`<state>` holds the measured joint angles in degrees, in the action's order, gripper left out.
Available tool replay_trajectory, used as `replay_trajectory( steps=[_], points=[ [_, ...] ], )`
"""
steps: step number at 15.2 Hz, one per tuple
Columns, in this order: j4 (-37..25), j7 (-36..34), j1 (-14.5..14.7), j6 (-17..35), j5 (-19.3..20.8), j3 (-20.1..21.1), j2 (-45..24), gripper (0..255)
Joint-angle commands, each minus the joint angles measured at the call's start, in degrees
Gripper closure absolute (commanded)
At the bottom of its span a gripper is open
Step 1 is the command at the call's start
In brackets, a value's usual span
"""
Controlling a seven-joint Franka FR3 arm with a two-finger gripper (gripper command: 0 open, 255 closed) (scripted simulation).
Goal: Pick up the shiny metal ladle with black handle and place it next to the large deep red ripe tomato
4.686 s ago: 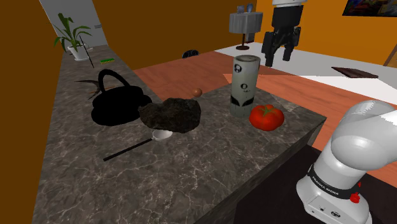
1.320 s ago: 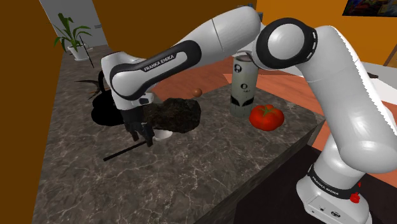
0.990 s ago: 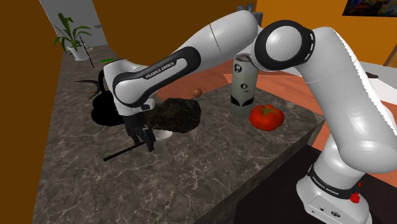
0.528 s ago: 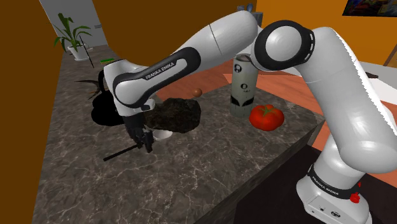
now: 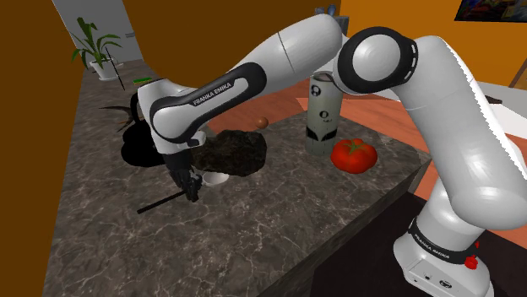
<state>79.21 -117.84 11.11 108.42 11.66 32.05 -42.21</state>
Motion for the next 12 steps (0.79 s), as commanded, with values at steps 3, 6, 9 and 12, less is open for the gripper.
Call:
replay_trajectory(
  steps=[3,6,9,12],
  points=[
    [-0.6,0.0,-0.1,-1.1,-0.3,0.2,0.6,255],
    [-1.6,0.0,-0.1,-2.9,-0.6,0.5,1.4,255],
    [-2.8,0.0,-0.1,-4.8,-1.0,0.8,2.2,255],
    [-4.2,0.0,0.0,-6.7,-1.2,1.0,2.8,255]
  ],
)
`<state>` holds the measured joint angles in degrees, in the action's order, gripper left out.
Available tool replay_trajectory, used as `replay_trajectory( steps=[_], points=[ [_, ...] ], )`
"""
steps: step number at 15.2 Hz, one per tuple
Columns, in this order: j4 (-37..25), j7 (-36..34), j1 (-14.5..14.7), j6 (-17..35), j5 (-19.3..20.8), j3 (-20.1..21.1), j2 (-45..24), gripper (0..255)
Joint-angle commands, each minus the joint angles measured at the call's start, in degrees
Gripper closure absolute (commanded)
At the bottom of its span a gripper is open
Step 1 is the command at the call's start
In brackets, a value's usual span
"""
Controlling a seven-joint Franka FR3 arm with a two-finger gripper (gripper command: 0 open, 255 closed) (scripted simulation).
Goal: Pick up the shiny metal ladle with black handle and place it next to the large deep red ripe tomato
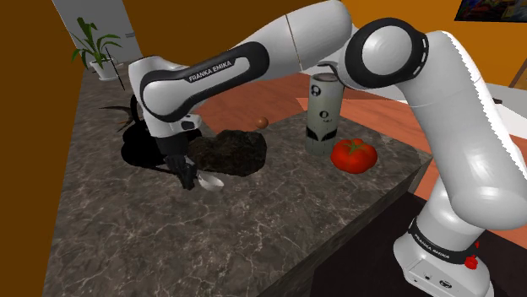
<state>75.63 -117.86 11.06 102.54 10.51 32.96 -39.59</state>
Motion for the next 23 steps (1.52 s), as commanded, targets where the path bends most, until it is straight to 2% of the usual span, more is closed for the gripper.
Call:
replay_trajectory(
  steps=[1,12,23],
  points=[
    [-1.1,0.0,0.1,-1.4,-0.2,0.1,0.4,255],
    [-8.0,-0.3,1.1,-9.2,-0.8,0.7,1.5,255],
    [-18.6,-0.7,3.4,-18.2,-0.5,0.7,0.5,255]
  ],
)
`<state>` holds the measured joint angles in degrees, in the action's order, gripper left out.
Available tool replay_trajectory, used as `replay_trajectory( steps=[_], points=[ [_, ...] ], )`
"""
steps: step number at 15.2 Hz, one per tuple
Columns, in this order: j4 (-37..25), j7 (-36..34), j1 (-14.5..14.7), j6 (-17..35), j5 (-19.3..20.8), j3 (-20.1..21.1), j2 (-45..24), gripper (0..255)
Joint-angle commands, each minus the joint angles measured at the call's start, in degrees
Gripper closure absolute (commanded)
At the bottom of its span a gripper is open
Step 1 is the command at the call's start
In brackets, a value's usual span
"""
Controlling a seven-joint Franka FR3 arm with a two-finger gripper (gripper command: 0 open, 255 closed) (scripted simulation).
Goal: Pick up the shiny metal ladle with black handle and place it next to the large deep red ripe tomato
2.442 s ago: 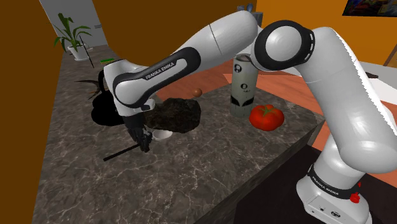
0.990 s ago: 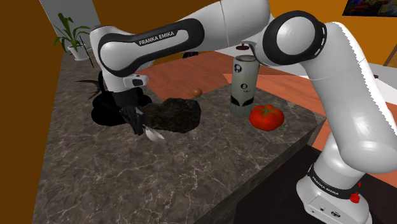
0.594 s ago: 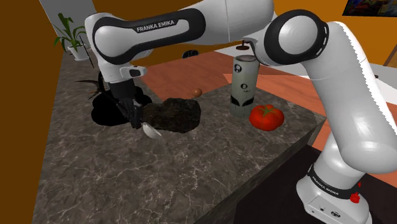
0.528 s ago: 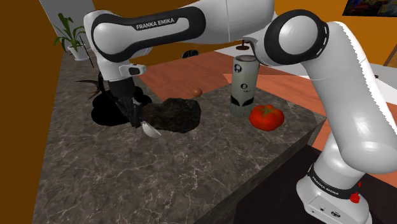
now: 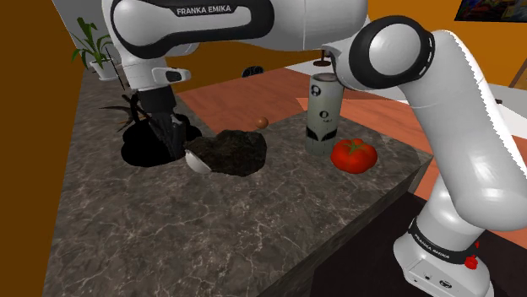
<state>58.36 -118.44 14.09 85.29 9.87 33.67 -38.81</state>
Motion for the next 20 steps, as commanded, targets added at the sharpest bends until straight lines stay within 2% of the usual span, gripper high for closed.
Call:
replay_trajectory(
  steps=[1,5,9,14,20],
  points=[
    [2.9,0.8,-1.9,0.5,-0.8,0.3,2.2,255],
    [15.4,5.3,-9.6,4.6,-3.9,1.0,10.3,255],
    [24.4,10.6,-16.0,7.1,-6.7,0.8,16.9,255],
    [32.7,17.9,-22.5,8.7,-9.6,-0.4,23.8,255],
    [39.5,26.9,-28.8,9.4,-11.8,-3.2,30.0,255]
  ],
)
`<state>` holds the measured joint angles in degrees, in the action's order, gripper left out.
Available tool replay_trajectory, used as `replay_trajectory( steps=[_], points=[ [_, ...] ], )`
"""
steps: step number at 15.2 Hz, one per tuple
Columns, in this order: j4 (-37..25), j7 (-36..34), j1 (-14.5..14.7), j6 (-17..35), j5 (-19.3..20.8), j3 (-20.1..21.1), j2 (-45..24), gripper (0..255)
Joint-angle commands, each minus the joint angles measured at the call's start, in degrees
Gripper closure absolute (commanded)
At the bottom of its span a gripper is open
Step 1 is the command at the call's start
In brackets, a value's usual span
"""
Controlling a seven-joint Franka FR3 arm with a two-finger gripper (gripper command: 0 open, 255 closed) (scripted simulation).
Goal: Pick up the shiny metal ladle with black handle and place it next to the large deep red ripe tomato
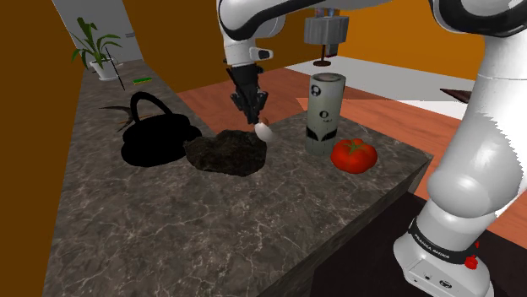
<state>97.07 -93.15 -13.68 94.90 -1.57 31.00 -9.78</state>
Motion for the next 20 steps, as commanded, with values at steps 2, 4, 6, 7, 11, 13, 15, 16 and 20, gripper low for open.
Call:
replay_trajectory(
  steps=[2,4,6,7,11,13,15,16,20],
  points=[
    [2.5,4.6,-2.8,-0.1,-0.7,-1.6,2.6,255],
    [3.8,7.5,-4.5,-0.1,-0.9,-2.8,3.9,255],
    [4.9,10.3,-6.0,-0.2,-0.9,-4.1,4.9,255],
    [5.3,11.7,-6.8,-0.2,-0.9,-4.7,5.4,255],
    [6.4,17.2,-9.8,-0.4,-0.4,-7.3,6.5,255],
    [6.6,19.8,-11.2,-0.6,0.1,-8.5,6.7,255],
    [6.5,22.4,-12.6,-0.7,0.6,-9.8,6.6,255],
    [6.3,23.6,-13.2,-0.8,0.9,-10.4,6.5,255],
    [5.0,28.5,-15.9,-1.2,2.1,-12.9,5.5,255]
  ],
)
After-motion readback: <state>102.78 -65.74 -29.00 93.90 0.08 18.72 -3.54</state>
